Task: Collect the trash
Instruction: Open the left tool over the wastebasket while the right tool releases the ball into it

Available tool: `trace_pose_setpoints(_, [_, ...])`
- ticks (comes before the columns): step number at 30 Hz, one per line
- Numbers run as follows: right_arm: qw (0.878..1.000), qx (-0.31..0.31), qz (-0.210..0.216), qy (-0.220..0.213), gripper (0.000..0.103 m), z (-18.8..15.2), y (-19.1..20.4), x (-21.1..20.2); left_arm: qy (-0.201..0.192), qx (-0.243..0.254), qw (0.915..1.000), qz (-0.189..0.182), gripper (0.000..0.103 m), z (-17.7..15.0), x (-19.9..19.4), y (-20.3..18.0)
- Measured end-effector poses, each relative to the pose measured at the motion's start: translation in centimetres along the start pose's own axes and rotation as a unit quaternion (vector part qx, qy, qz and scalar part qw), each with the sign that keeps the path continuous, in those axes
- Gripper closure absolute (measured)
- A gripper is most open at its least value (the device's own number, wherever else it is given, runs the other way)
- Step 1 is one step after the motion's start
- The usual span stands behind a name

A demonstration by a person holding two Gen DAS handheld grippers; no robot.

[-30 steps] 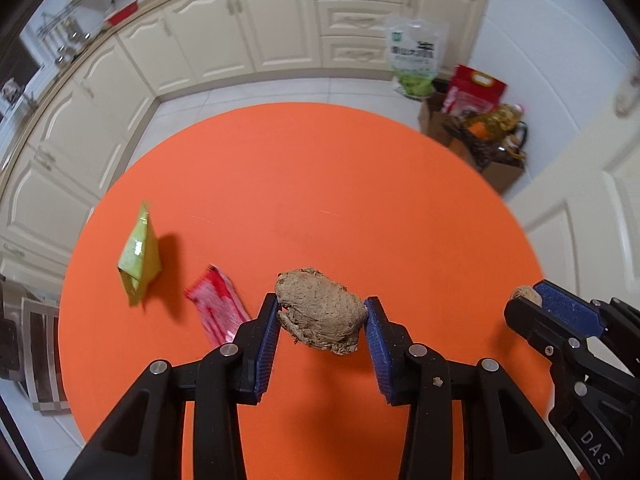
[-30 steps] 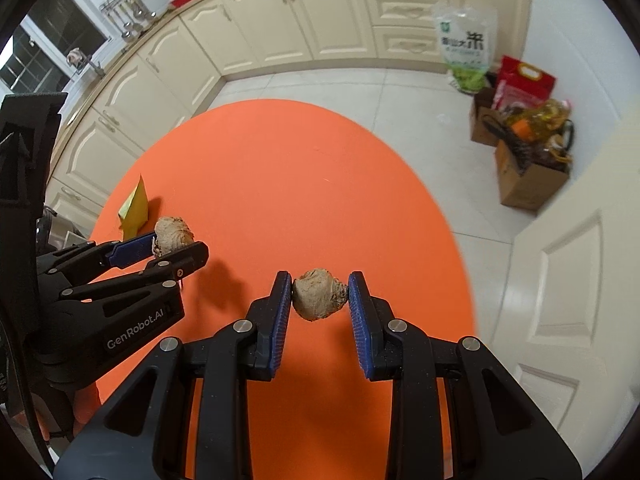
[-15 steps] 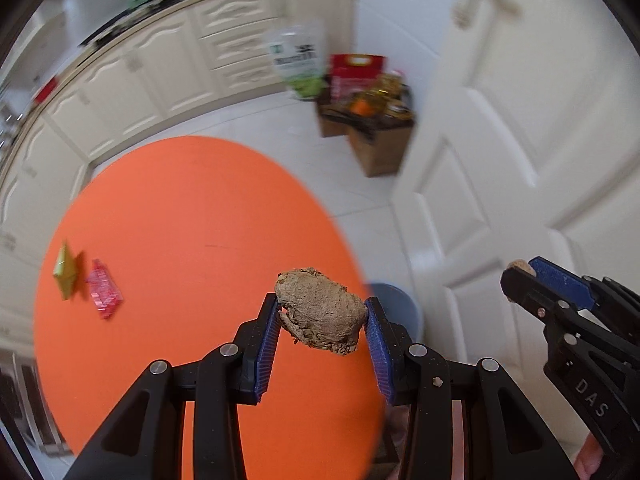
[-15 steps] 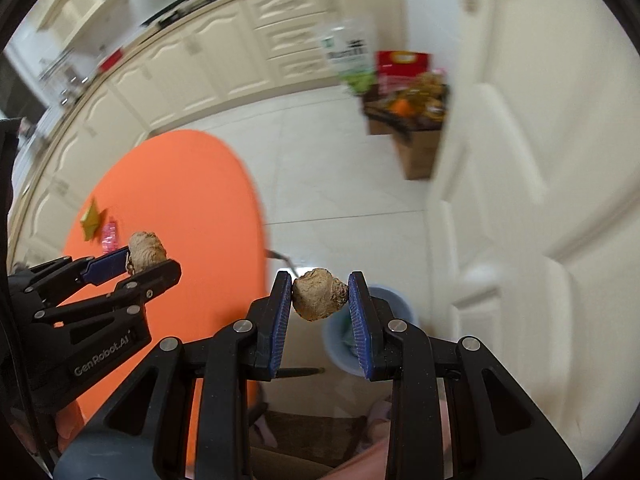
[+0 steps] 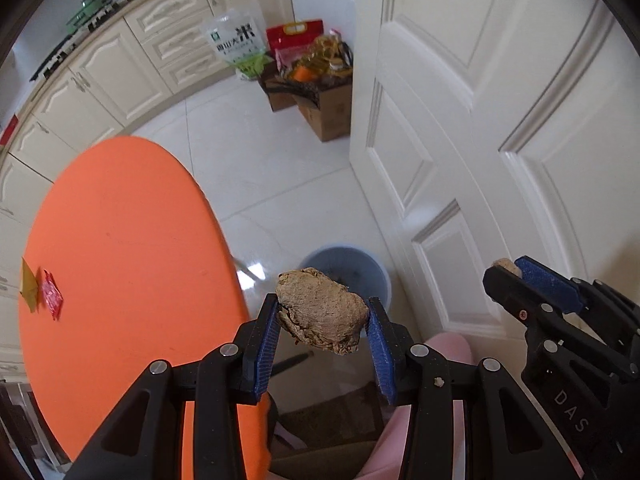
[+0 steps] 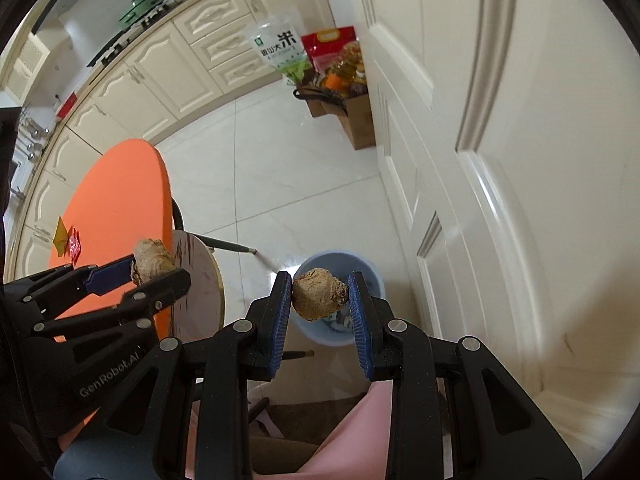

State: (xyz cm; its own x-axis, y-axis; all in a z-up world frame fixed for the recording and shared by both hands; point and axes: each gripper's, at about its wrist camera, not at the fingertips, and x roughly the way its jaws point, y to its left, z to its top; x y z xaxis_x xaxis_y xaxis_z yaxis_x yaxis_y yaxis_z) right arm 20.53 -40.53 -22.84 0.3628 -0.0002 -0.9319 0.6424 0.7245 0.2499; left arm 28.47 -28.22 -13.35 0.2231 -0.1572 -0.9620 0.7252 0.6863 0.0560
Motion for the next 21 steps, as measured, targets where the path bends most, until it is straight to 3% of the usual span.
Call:
trace_pose_setpoints(5, [1.000,-0.001,0.000,0.009,0.076,-0.6,-0.3,0.7,0.026,-0.002,0.9997,0.005,0.061,1.5,1.4,0.1])
trace_pose_setpoints(8, [1.000,-0.005,-0.001,0.011,0.076,-0.8,-0.2,0.8,0.027,-0.002,0.9996,0.004,0.051,2.2,1.5,0.0])
trace_pose_setpoints(21, [0.999,-0.027,0.013,0.030,0.075,-0.8,2.0,2.2,0.022,-0.016,0.9995,0.012,0.049,1.7,1.6,1.9])
